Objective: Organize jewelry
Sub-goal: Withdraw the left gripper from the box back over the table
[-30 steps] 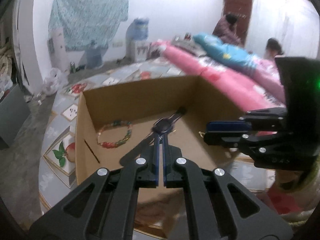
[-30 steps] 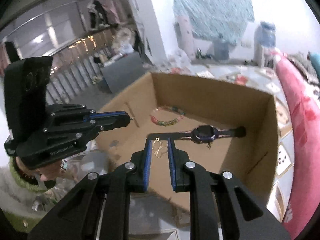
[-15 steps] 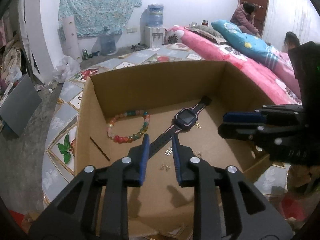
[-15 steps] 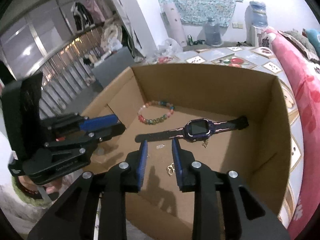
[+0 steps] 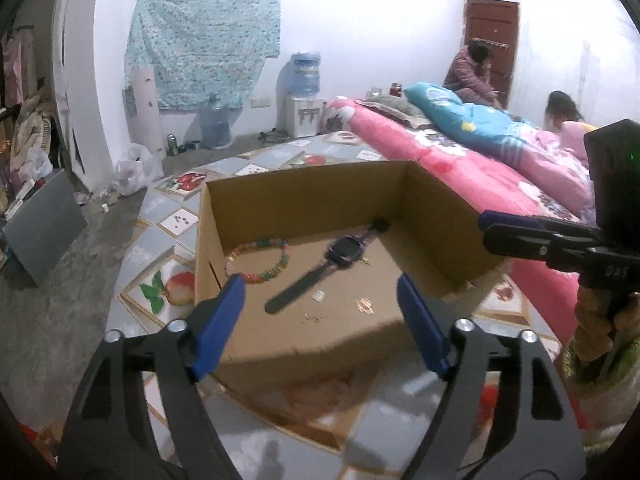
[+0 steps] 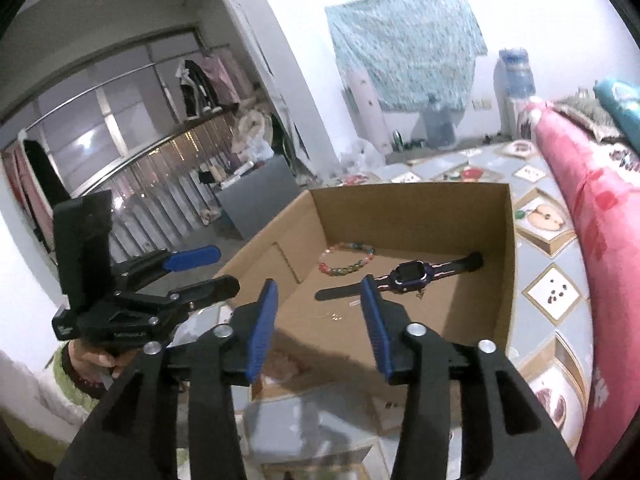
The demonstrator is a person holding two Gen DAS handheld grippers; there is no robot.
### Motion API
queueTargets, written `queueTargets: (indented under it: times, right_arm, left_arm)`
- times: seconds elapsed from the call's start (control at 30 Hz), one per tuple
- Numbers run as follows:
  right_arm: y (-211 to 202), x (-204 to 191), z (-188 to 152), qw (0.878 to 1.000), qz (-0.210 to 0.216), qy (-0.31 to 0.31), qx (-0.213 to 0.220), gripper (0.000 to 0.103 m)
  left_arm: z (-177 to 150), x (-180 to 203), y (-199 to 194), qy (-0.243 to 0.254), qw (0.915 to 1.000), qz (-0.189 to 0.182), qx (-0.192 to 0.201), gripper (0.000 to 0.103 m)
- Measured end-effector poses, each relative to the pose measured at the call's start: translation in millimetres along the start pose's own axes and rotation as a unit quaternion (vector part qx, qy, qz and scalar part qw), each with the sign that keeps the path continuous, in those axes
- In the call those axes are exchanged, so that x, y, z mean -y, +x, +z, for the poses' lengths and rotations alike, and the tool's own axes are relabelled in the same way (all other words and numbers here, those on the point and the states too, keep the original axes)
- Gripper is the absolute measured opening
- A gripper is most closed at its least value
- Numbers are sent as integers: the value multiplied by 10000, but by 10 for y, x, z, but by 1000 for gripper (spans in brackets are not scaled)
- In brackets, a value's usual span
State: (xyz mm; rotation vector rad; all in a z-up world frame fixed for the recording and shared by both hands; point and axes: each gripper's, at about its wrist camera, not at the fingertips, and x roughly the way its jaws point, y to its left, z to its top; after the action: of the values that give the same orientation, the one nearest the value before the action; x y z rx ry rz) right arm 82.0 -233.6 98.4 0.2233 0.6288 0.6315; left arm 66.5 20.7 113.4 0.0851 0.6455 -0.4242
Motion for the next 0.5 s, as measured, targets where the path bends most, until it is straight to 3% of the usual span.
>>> queueTargets:
  times: [0.17, 0.37, 0.5]
  right_arm:
    - [-212, -154, -272, 9998, -125, -121, -22, 54]
    - [-259, -107, -680, 9971, -497, 220, -528, 66]
    - [-195, 29, -950, 9845, -1359, 397, -1033, 67]
  left_arm:
    - [-217, 139, -109, -8, 9995, -235, -206, 84]
    - [-490, 302, 15, -142, 9972, -363, -642, 88]
    - [-674, 454, 277, -141, 9926, 62, -1207, 88]
